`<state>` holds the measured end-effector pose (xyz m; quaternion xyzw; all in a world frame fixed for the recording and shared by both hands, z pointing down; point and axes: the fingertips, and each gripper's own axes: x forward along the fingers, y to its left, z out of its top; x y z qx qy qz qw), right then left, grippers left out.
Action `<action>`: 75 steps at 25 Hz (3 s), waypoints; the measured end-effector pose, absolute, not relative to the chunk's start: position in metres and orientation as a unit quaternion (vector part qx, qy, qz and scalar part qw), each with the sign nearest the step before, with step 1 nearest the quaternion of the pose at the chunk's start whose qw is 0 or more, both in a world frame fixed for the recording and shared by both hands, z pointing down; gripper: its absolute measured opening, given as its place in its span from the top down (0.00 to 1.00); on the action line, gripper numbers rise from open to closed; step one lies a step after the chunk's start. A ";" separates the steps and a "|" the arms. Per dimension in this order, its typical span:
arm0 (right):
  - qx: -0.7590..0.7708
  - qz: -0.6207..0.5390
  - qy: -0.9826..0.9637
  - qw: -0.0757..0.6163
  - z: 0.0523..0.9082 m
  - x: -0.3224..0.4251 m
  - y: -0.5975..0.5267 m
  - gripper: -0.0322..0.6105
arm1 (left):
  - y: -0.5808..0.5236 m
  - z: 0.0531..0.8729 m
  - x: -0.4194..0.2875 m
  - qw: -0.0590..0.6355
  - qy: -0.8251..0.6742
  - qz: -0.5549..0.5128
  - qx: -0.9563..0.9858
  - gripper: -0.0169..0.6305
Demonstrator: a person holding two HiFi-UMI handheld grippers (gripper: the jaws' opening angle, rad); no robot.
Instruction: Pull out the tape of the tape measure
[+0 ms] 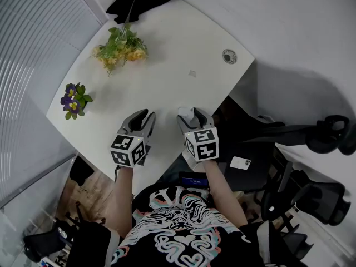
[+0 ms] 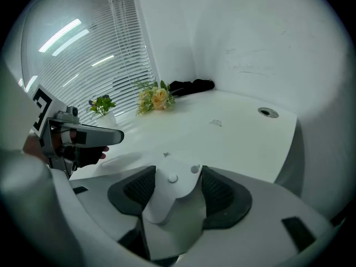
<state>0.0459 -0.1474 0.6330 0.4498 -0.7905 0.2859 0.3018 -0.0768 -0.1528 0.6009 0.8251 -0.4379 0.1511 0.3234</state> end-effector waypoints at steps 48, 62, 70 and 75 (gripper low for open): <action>0.434 0.315 -0.792 0.291 0.624 0.047 -0.138 0.58 | -0.155 0.595 -0.070 0.320 -0.431 0.147 0.831 0.84; 0.439 0.353 -0.793 0.233 0.586 0.050 -0.129 0.58 | -0.148 0.563 -0.054 0.304 -0.411 0.103 0.853 0.84; 0.425 0.375 -0.797 0.210 0.556 0.045 -0.116 0.58 | -0.134 0.538 -0.041 0.277 -0.384 0.085 0.877 0.84; 0.415 0.387 -0.798 0.205 0.539 0.043 -0.105 0.58 | -0.127 0.513 -0.037 0.251 -0.366 0.064 0.894 0.84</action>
